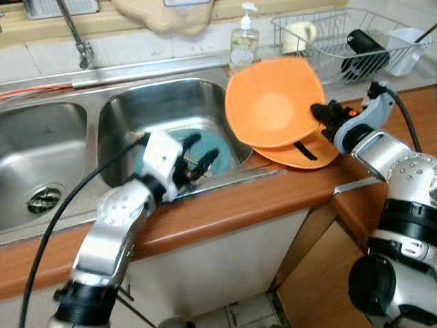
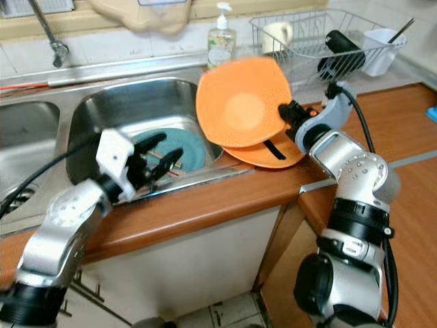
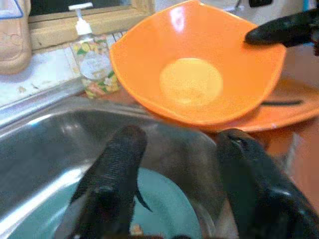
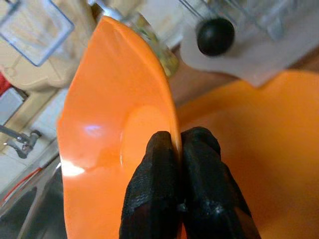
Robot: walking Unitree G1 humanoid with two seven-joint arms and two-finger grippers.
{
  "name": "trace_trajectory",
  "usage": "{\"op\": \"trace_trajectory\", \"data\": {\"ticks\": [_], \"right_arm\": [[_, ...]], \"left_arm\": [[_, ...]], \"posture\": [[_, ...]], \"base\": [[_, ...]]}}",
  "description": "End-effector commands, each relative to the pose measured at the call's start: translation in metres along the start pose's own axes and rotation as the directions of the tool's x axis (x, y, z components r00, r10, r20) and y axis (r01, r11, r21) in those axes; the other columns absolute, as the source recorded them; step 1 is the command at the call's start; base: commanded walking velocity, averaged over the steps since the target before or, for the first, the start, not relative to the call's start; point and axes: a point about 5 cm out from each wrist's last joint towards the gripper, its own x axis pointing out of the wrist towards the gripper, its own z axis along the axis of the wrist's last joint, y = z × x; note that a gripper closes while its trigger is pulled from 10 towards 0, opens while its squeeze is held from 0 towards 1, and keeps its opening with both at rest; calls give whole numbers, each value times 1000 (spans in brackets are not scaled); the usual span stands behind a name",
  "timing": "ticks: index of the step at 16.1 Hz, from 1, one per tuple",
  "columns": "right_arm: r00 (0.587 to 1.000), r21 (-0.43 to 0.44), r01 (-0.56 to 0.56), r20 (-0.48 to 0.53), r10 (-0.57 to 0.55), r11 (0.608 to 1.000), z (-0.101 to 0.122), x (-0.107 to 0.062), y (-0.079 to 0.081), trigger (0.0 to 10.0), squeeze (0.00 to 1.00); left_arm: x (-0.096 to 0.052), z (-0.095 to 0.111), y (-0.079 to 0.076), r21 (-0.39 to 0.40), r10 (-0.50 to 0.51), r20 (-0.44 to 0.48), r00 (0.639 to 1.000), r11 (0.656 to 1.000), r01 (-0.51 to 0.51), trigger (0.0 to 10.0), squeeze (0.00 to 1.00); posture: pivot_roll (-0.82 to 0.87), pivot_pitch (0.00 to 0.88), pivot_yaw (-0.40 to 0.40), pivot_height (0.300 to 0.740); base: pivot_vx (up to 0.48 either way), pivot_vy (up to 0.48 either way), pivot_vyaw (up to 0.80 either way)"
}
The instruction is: Kitchen organization
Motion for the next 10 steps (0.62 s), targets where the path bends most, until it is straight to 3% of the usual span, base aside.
{"op": "trace_trajectory", "data": {"ticks": [1, 2, 6, 10], "right_arm": [[996, -52, -67, 54, 70, 996, 11, -5, 14, 0, 0], [991, -90, -109, 68, 115, 990, 13, -9, 22, 0, 0], [959, -217, -262, 50, 278, 940, 11, -22, 46, 0, 0], [916, -223, -391, 4, 401, 893, 2, -30, 59, 0, 0]], "left_arm": [[3, 2, 4, -23, 20, 4, 1000, 1000, -20, 10000, 243], [7, 6, 6, -71, 30, 25, 999, 997, -28, 10000, 0], [12, 12, 12, -196, 68, 70, 995, 979, -53, 10000, 0], [12, 10, 15, -230, 90, 57, 994, 970, -75, 10000, 0]], "posture": [[-8, 0, 70, 740], [-10, 0, 75, 740], [-11, 0, 83, 740], [-10, 0, 79, 740]], "base": [[0, 0, 0], [0, 0, 0], [0, 0, 0], [0, 0, 0]]}}
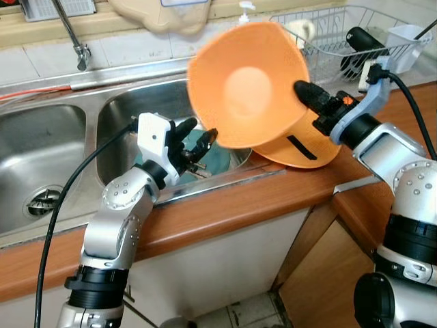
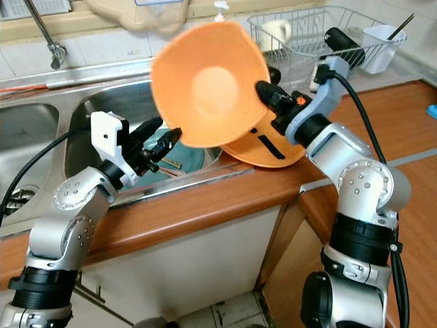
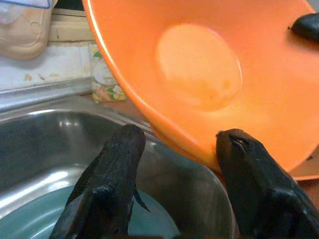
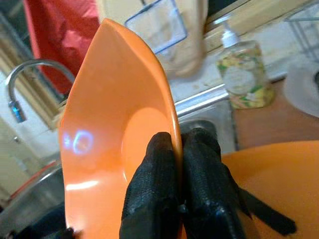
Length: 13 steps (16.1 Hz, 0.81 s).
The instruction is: Kitchen organization
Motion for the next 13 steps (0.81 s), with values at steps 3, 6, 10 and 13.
{"op": "trace_trajectory", "data": {"ticks": [3, 6, 10, 13], "right_arm": [[992, -24, -126, 0, 126, 992, 0, -2, 19, 0, 0], [990, -27, -138, -11, 138, 990, -4, -2, 21, 0, 0], [992, -24, -124, -11, 124, 992, -6, -2, 20, 0, 0], [992, -24, -123, -10, 123, 992, -6, -2, 20, 0, 0]], "left_arm": [[3, 7, 3, -86, 11, 32, 999, 996, -8, 9294, 0], [2, 10, 4, -149, 20, 54, 998, 989, -12, 0, 0], [1, 10, 5, -160, 25, 44, 999, 987, -18, 0, 0], [1, 8, 3, -176, 29, 42, 999, 984, -21, 0, 0]], "posture": [[-11, 0, 78, 740], [-10, 0, 77, 740], [-10, 0, 76, 740], [-13, 0, 75, 740]], "base": [[0, 0, 0], [0, 0, 0], [0, 0, 0], [0, 0, 0]]}}
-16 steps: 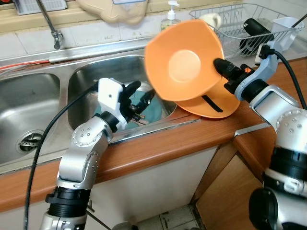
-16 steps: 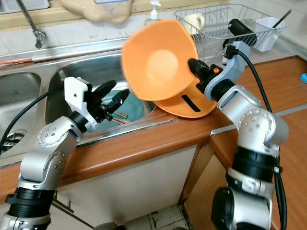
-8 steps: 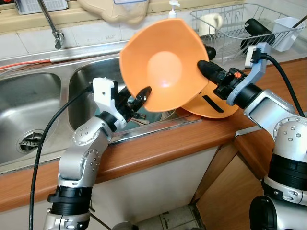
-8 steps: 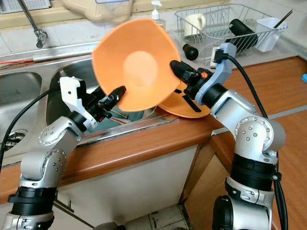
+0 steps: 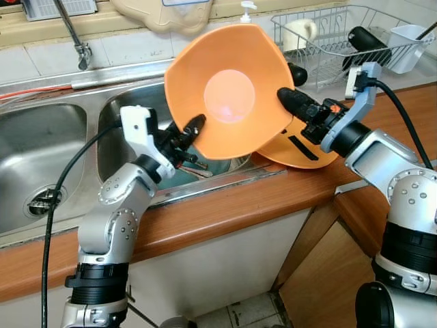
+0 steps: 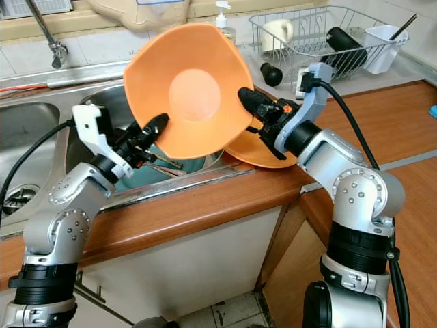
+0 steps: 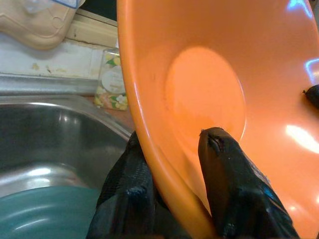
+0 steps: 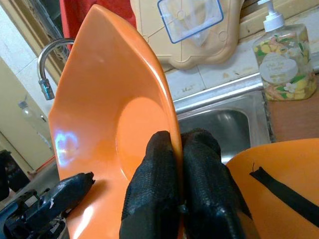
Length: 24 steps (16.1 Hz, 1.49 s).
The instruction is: Kitchen organization
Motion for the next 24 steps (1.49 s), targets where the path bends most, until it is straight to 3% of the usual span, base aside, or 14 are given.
{"op": "trace_trajectory", "data": {"ticks": [1, 4, 6, 7, 8, 9, 10, 11, 14, 15, 18, 19, 24], "right_arm": [[999, -6, -27, 37, 27, 1000, 5, 0, 6, 0, 0], [999, -7, -24, 32, 24, 1000, 3, 0, 6, 0, 0], [999, -10, -25, 31, 25, 1000, 2, 0, 7, 3961, 0], [999, -11, -24, 31, 25, 1000, 2, 0, 7, 4196, 0], [999, -14, -22, 31, 22, 1000, 2, 0, 7, 8235, 0], [999, -15, -21, 31, 21, 1000, 1, 0, 7, 8235, 0], [999, -19, -17, 30, 17, 1000, 1, 0, 7, 10000, 0], [1000, -24, -12, 28, 12, 1000, 0, 0, 7, 10000, 0], [1000, -39, -1, 26, 2, 999, 0, -1, 7, 10000, 0], [1000, -33, -6, 27, 7, 999, -1, -1, 7, 10000, 1000], [999, -43, 3, 36, -2, 999, 0, 0, 7, 10000, 1000], [999, -49, 9, 36, -7, 999, -1, 0, 7, 10000, 0], [1000, -118, -14, -26, 11, 993, -10, -3, 12, 10000, 0]], "left_arm": [[0, -2, -3, 24, -3, -25, 1000, 1000, 3, 0, 0], [1, -2, -4, 17, -4, -24, 1000, 1000, 5, 0, 0], [2, -2, -3, 30, 31, 0, 1000, 999, -31, 0, 0], [3, -1, -4, -13, 38, 15, 999, 999, -38, 0, 0], [3, -2, -6, -36, 29, 12, 1000, 999, -28, 0, 0], [3, -3, -6, -40, 23, 7, 1000, 999, -23, 0, 0], [3, -2, -10, -13, 19, 35, 999, 1000, -19, 0, 0], [3, -4, -11, 18, 0, 22, 1000, 1000, 0, 0, 0], [5, 5, -7, -23, 31, 51, 998, 999, -30, 0, 0], [5, 10, -4, -11, 39, 81, 996, 999, -38, 0, 0], [4, 19, 2, -1, 54, 127, 990, 999, -54, 0, 0], [3, 23, 5, -6, 67, 149, 987, 998, -67, 0, 0], [-4, 42, 36, -11, 254, 244, 936, 966, -260, 0, 0]], "posture": [[-13, 0, 75, 740], [-13, 0, 76, 740], [-13, 0, 78, 740], [-14, 0, 79, 740], [-15, 0, 80, 740], [-15, 0, 80, 740], [-16, 0, 82, 740], [-16, 0, 82, 740], [-19, 0, 83, 740], [-19, 0, 83, 740], [-15, 0, 82, 740], [-12, 0, 82, 740], [-12, 0, 83, 740]], "base": [[0, 0, 0], [0, 0, 0], [0, 0, 0], [0, 0, 0], [0, 0, 0], [0, 0, 0], [0, 0, 0], [0, 0, 0], [0, 0, 0], [0, 0, 0], [0, 0, 0], [0, 0, 0], [0, 0, 0]]}}
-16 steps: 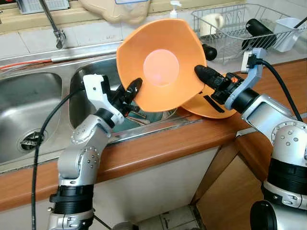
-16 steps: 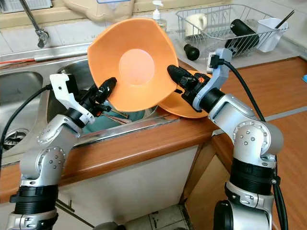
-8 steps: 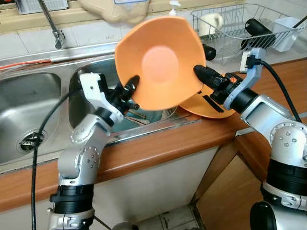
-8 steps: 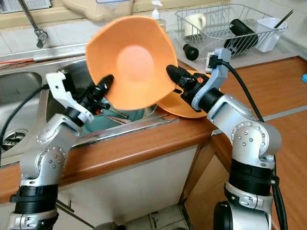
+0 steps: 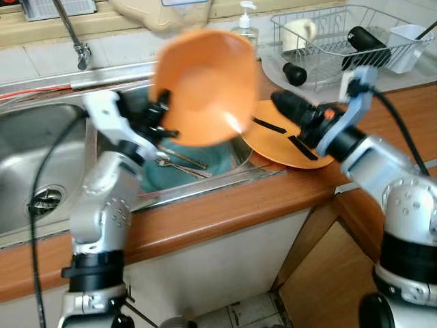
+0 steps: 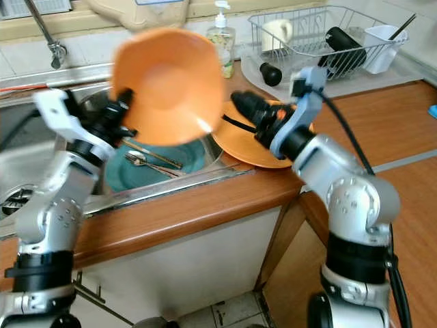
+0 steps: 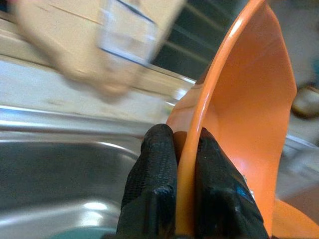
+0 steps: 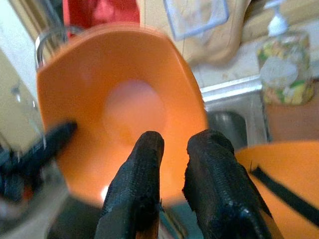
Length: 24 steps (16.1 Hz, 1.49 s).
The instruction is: Kitchen organization
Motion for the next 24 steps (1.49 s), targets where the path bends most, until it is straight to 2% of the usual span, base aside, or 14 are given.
{"op": "trace_trajectory", "data": {"ticks": [1, 3, 5, 6, 7, 10, 13, 16, 19, 20, 21, 22, 23, 24], "right_arm": [[1000, -42, -22, -14, 21, 999, 0, 0, 6, 10000, 0], [998, -81, -55, -42, 52, 995, -2, -1, 11, 10000, 0], [994, -136, -75, -85, 63, 988, -5, -2, 15, 10000, 0], [988, -199, -100, -138, 74, 975, -12, -2, 19, 10000, 0], [984, -218, -115, -160, 81, 969, -15, -2, 21, 10000, 0], [968, -272, -163, -229, 101, 948, -24, -2, 26, 10000, 0], [947, -327, -196, -306, 92, 925, -33, -5, 27, 10000, 0], [937, -340, -206, -338, 85, 918, -38, -5, 25, 10000, 0], [928, -345, -222, -363, 88, 912, -41, -6, 25, 10000, 0], [925, -348, -227, -371, 89, 910, -42, -6, 25, 10000, 0], [918, -358, -238, -385, 89, 903, -43, -6, 25, 10000, 0], [917, -361, -240, -389, 88, 901, -43, -6, 25, 10000, 0], [917, -363, -239, -390, 86, 900, -43, -6, 25, 10000, 0], [917, -367, -234, -390, 80, 900, -43, -7, 25, 10000, 0]], "left_arm": [[2, 13, 7, 23, 34, 59, 998, 999, -35, 0, 0], [2, 15, 13, 23, 78, 78, 994, 997, -80, 0, 0], [2, 13, 21, 82, 131, 70, 989, 987, -136, 0, 0], [2, 3, 29, 243, 177, -4, 984, 955, -171, 0, 0], [3, -2, 33, 299, 199, -36, 979, 937, -179, 0, 0], [8, -15, 35, 312, 195, -89, 977, 937, -158, 0, 0], [14, -39, 34, 307, 149, -228, 962, 949, -75, 0, 0], [21, -62, 30, 307, 122, -362, 924, 952, -5, 0, 0], [27, -70, 29, 307, 125, -410, 904, 952, 7, 39, 0], [29, -72, 29, 310, 121, -420, 899, 951, 16, 863, 0], [31, -74, 29, 320, 120, -442, 889, 947, 32, 5333, 0], [32, -76, 30, 332, 127, -451, 883, 943, 34, 7255, 0], [31, -78, 32, 345, 147, -461, 875, 938, 24, 10000, 0], [31, -79, 34, 351, 160, -467, 869, 936, 16, 10000, 0]], "posture": [[-13, 0, 84, 740], [-14, 0, 85, 740], [-14, 0, 85, 740], [-14, 0, 84, 740], [-13, 0, 83, 740], [-13, 0, 83, 740], [-17, 0, 85, 740], [-25, 0, 87, 740], [-32, 0, 80, 740], [-36, 0, 80, 740], [-41, 0, 80, 740], [-41, 0, 80, 740], [-44, 0, 85, 740], [-46, 0, 87, 740]], "base": [[0, 0, 0], [0, 0, 0], [0, 0, 0], [0, 0, 0], [0, 0, 0], [0, 0, 0], [0, 0, 0], [0, 0, 0], [0, 0, 0], [0, 0, 0], [0, 0, 0], [0, 0, 0], [0, 0, 0], [0, 0, 0]]}}
